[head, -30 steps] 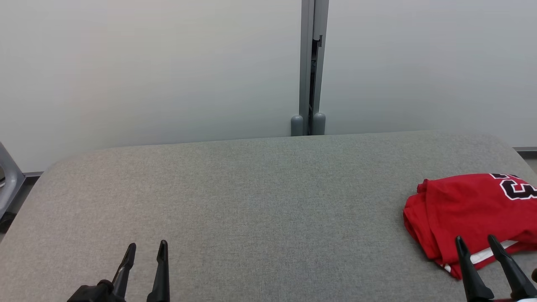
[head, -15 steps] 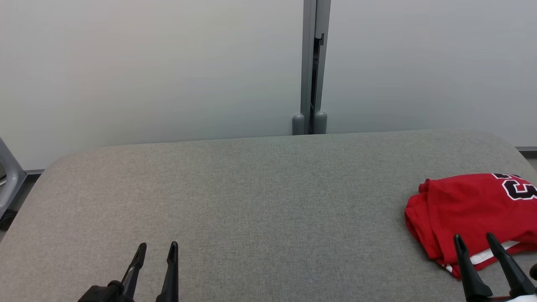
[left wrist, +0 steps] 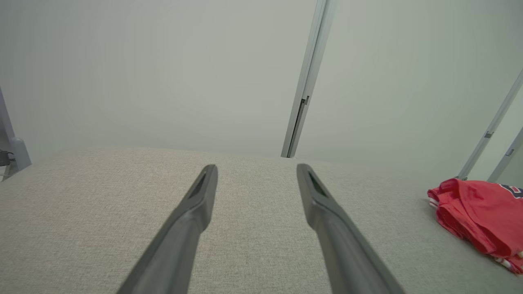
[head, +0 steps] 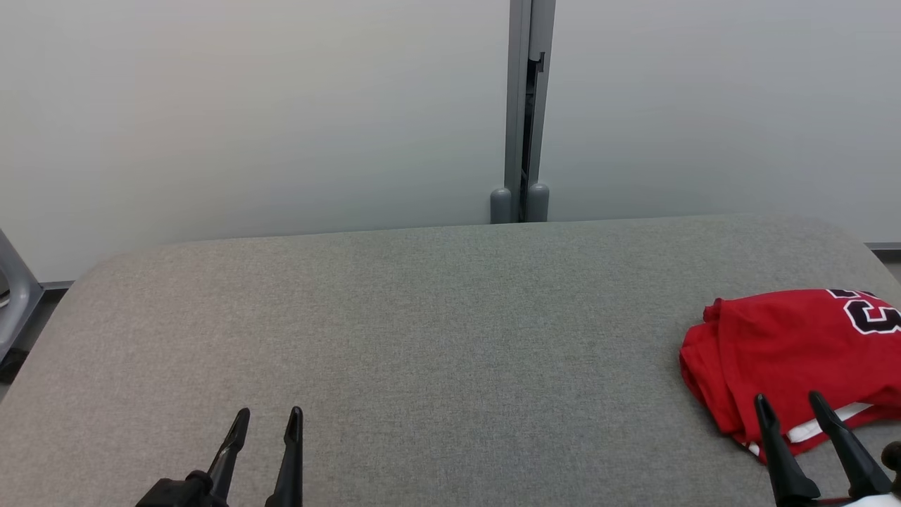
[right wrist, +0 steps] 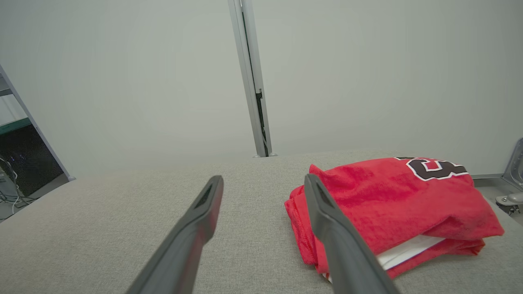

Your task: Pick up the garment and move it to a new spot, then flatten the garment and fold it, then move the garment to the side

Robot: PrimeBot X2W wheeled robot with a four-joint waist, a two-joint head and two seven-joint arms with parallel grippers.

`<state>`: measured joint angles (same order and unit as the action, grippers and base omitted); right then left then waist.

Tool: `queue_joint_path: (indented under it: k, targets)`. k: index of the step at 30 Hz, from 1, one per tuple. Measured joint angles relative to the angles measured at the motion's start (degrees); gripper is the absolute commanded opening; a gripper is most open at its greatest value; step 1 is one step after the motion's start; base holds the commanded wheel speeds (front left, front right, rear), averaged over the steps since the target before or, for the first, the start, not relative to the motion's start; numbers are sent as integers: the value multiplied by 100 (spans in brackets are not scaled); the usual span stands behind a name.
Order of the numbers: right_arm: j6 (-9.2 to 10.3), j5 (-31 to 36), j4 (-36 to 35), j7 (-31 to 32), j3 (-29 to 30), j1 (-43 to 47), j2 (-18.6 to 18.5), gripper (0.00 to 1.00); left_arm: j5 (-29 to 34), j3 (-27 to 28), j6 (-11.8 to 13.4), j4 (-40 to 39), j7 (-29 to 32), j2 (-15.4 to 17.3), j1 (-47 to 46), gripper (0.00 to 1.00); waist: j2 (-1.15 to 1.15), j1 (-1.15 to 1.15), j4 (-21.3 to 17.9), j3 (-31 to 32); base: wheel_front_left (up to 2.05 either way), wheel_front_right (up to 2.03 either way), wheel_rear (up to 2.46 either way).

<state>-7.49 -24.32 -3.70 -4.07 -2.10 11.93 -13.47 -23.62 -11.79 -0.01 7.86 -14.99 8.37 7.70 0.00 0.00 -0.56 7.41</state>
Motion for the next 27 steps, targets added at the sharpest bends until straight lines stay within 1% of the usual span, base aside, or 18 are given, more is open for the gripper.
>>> queue_joint_path:
  k: [3, 4, 9, 10, 11, 12, 13, 27]
  targets:
    - [0, -1, 10, 1, -8, 3, 8, 100, 1, -1, -41, 25, 1, -8, 3, 100, 0, 0, -5, -2, 0, 0, 0]
    - [0, -1, 57, 0, -15, 21, 31, 0, -2, -10, -40, 63, 11, -23, 26, 0, 0, 0, -4, -2, 0, 0, 0]
    - [0, -51, 264, 3, -70, 137, 174, 0, -63, -36, -40, 266, 52, -85, 185, 0, 0, 0, -4, -10, 0, 0, 0]
    - [0, -207, 302, 19, -60, 139, 211, 0, -218, -7, -45, 294, 116, -103, 185, 0, 0, 0, -3, -22, 0, 0, 0]
    - [0, -207, 302, 19, -60, 139, 211, 0, -218, -7, -45, 294, 116, -103, 185, 0, 0, 0, -3, -22, 0, 0, 0]
    - [0, -394, 337, 58, -42, 114, 225, 0, -408, 38, -65, 305, 183, -123, 175, 0, 0, 0, -2, -34, 0, 0, 0]
    - [0, -394, 337, 58, -42, 114, 225, 0, -408, 38, -65, 305, 183, -123, 175, 0, 0, 0, -2, -34, 0, 0, 0]
    - [0, -1589, 623, 240, 123, -232, 379, 0, -1611, 371, -171, 374, 549, -201, -70, 0, 0, 0, 4, -118, 0, 0, 0]
